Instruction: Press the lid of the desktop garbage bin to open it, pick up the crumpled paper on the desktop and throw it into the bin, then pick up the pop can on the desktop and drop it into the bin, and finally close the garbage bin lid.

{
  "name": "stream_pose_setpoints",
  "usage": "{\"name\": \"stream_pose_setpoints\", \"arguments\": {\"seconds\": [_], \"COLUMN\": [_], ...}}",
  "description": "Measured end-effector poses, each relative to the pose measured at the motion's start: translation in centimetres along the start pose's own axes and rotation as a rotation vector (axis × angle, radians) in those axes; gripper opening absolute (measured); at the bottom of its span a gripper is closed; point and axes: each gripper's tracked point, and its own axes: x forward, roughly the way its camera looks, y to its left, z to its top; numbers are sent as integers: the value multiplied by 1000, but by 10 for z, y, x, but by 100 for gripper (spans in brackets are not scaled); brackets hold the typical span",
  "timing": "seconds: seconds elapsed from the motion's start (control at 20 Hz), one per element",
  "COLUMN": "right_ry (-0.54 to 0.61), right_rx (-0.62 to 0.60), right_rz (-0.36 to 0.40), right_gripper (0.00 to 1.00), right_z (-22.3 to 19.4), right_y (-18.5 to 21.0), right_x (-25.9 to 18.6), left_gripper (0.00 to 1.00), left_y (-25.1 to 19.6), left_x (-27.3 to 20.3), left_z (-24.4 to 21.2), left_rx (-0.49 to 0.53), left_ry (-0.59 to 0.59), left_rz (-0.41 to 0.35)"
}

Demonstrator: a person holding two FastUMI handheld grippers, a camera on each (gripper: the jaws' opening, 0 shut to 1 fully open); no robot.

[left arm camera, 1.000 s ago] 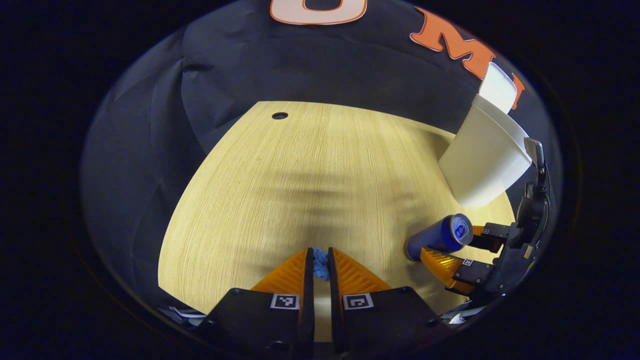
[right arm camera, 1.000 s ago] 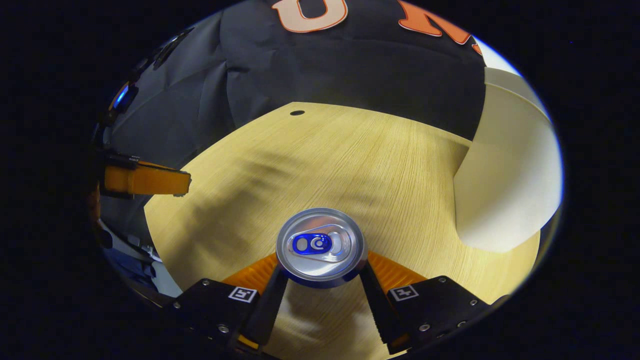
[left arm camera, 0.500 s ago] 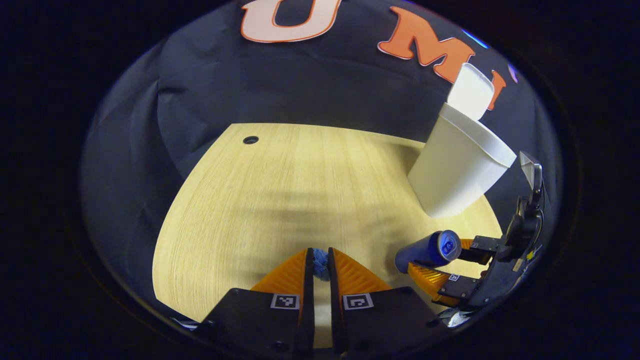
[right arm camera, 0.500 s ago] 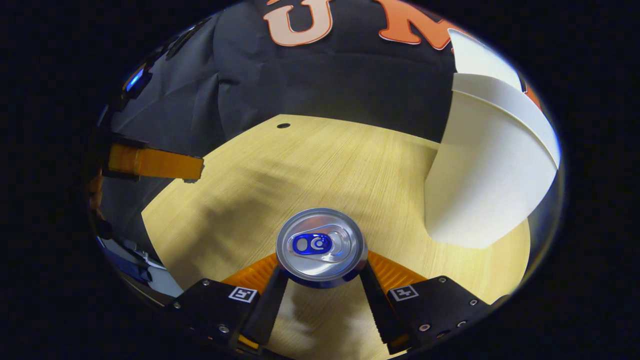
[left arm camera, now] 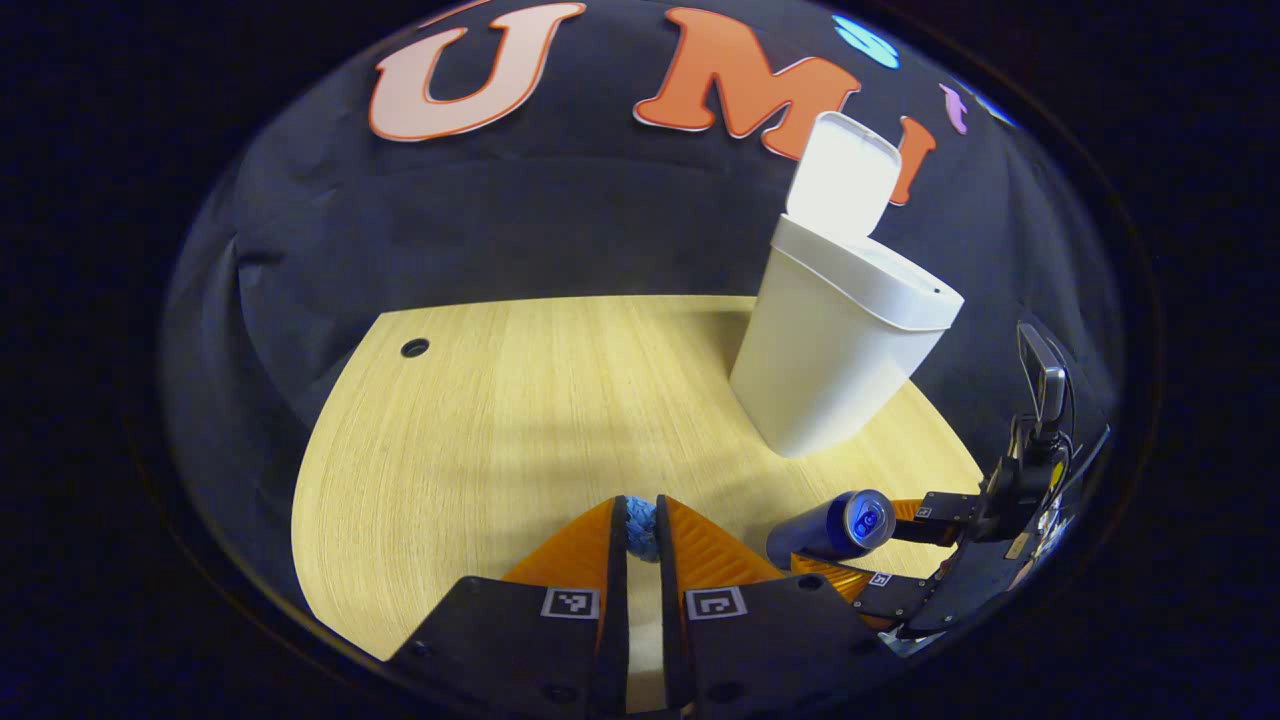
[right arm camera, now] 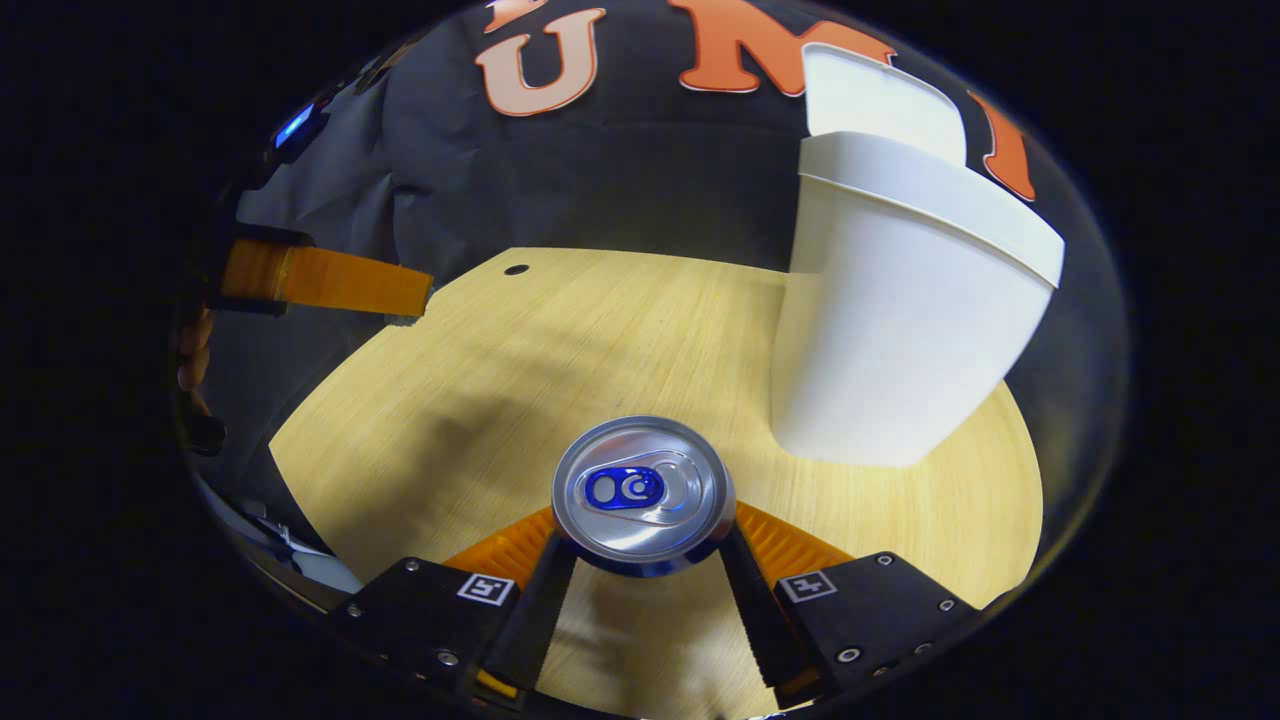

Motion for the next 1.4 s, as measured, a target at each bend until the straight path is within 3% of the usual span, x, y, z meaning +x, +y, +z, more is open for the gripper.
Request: {"name": "stream_pose_setpoints", "arguments": {"seconds": [0.95,1.4], "right_ry": [-27,-65], "right_rx": [162,222], "right_rz": [-152,-221], "right_gripper": [81,81], "right_z": [-22,-14], "right_y": [-58,-87], "right_x": [-59,-86], "left_gripper": [18,17], "left_y": [-125,-175], "left_x": [33,46], "left_z": [116,168], "left_rx": [247,295], "left_ry": [-236,-362], "left_rz": [-227,-309]}}
